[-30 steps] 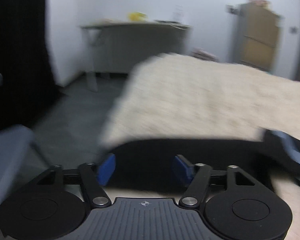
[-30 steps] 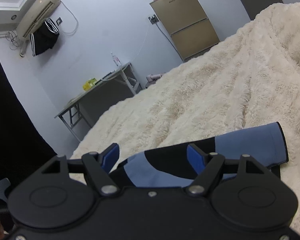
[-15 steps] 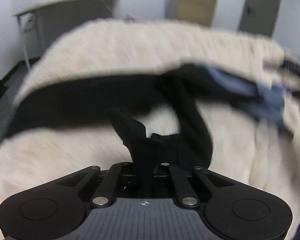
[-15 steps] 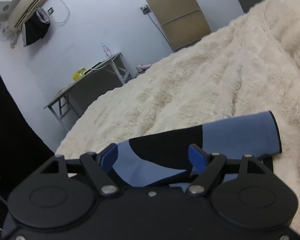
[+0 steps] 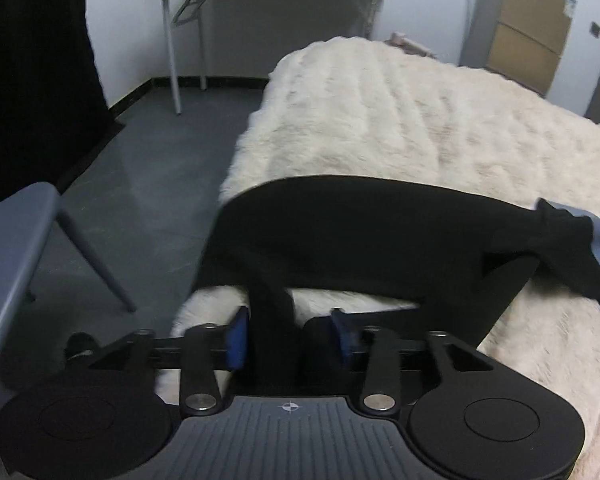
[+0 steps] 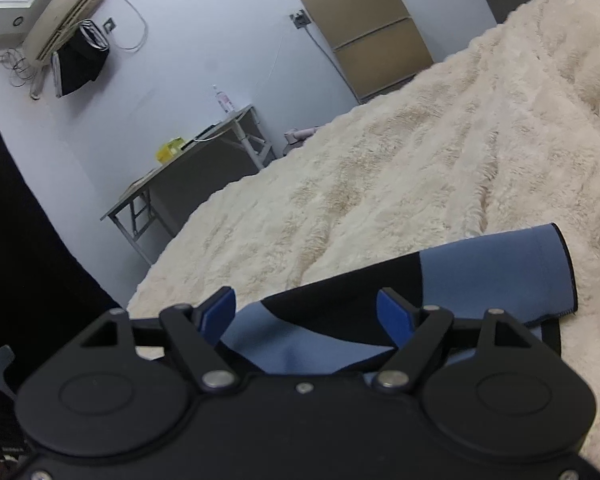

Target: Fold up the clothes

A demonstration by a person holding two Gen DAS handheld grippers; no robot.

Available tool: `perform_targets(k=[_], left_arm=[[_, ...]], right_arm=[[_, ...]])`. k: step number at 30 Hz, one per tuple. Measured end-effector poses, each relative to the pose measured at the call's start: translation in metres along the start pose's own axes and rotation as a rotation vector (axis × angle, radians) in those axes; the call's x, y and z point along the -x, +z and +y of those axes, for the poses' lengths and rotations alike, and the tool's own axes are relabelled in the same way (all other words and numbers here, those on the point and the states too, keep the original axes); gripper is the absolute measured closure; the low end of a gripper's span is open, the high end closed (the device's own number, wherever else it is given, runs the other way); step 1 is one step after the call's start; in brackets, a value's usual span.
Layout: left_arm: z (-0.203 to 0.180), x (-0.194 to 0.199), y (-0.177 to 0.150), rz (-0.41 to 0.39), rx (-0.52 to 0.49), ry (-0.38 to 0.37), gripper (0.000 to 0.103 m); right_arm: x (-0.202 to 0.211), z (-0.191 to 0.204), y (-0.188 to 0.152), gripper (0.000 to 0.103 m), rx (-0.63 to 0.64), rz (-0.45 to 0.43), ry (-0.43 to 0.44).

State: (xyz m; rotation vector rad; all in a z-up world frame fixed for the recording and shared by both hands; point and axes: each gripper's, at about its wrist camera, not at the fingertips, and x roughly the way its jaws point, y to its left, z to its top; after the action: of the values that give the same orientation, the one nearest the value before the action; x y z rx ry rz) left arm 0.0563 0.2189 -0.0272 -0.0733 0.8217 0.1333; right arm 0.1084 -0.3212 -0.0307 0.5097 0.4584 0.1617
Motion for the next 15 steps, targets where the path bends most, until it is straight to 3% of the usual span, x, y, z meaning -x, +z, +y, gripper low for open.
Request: perform_targets(k=[4, 11, 15], left_arm=[[-0.036, 0.016, -0.002, -0.066, -0.073, -0.078, 0.035], [-0.092, 0.013, -0.014, -0.06, -0.207, -0.137, 0.027], [-0.12, 0.02, -0.028, -0.087, -0.219, -0.216, 0.024]], right_arm=[[-0.008, -0.002, -0.002, 0.023, 0.006, 0.031, 0.003], [-0.009, -0.002, -0.001, 0.022, 0.004, 0.035, 0.001], [-0.005, -0.005, 0.001, 0.022, -0.025, 0.019, -0.016]])
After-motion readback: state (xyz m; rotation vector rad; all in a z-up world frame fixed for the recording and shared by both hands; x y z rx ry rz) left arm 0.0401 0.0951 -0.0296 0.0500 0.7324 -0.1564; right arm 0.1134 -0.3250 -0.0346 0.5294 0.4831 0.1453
